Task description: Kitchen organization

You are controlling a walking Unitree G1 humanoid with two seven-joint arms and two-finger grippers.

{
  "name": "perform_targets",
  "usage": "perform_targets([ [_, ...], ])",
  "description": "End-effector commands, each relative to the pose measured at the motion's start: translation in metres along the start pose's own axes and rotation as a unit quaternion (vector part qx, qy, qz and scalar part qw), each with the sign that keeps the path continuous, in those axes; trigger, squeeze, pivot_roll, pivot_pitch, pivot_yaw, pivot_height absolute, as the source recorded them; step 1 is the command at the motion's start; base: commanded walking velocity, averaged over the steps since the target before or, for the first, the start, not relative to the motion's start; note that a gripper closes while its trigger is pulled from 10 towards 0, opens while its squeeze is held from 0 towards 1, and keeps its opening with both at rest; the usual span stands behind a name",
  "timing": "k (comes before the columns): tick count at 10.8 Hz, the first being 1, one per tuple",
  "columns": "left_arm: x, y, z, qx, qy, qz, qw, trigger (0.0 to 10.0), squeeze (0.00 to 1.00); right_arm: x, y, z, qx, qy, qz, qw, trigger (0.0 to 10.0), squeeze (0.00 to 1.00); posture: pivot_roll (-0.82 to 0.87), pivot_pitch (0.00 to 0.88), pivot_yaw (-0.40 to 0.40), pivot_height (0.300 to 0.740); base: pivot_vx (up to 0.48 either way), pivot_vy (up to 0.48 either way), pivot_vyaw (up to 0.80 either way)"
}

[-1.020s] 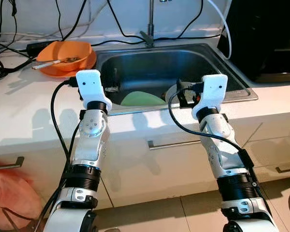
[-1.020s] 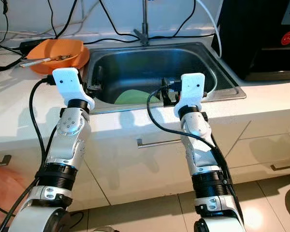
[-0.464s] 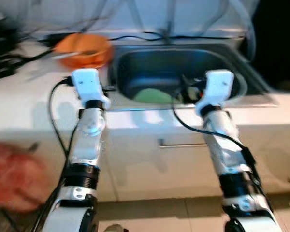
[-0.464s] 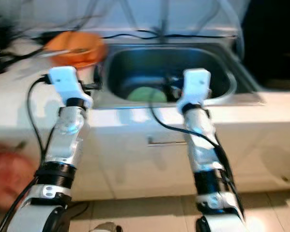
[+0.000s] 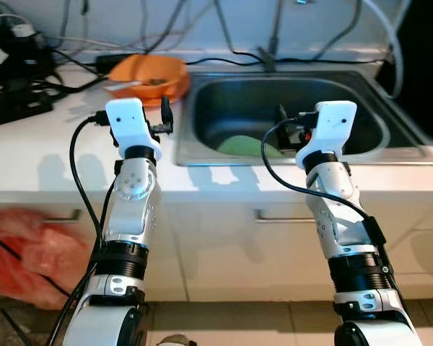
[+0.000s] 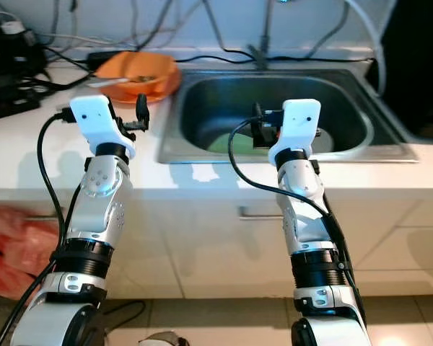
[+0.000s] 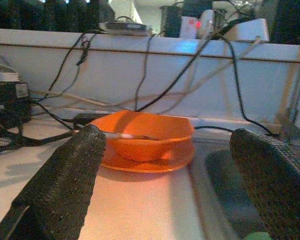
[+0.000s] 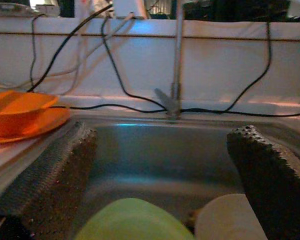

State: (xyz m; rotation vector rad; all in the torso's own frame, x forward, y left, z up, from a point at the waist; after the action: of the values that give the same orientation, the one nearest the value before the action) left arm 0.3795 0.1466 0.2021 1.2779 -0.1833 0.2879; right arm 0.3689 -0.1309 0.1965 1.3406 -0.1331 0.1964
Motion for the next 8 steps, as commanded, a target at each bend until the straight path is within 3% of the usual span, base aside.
perform_targets([
  [1, 0.003, 0.001, -0.002, 0.001, 0.004, -0.004, 1.0, 10.0, 0.0, 0.0, 0.001, -0.001, 0.006, -0.001, 0.003, 1.0, 10.0, 0.0, 0.08, 0.0, 0.036, 0.74, 0.0, 0.398, 0.0],
  [3, 0.003, 0.001, 0.0, -0.001, 0.002, -0.006, 1.0, 10.0, 0.0, -0.002, -0.001, 0.001, 0.007, -0.005, 0.0, 1.0, 10.0, 0.0, 0.07, 0.0, 0.042, 0.74, 0.0, 0.444, 0.0],
  [8, 0.003, 0.006, 0.01, 0.012, -0.026, 0.009, 1.0, 10.0, 0.0, -0.002, -0.001, 0.001, 0.014, -0.01, 0.004, 1.0, 10.0, 0.0, 0.07, 0.0, 0.045, 0.74, 0.0, 0.0, 0.0],
])
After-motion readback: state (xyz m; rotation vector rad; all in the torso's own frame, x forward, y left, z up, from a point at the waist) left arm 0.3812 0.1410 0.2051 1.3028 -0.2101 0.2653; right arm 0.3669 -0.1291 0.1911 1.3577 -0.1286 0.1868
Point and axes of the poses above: a point about 5 cm out from each wrist's last joint towards the gripper, its own x axis pointing out of the wrist towards the gripper, its own y axis along the axis of the wrist's last joint, z = x × y, the point moved 2 cm from there along x, pointing out of the wrist towards the gripper, and after that the axes turned 13 degrees about -x, right-handed, at the moved point
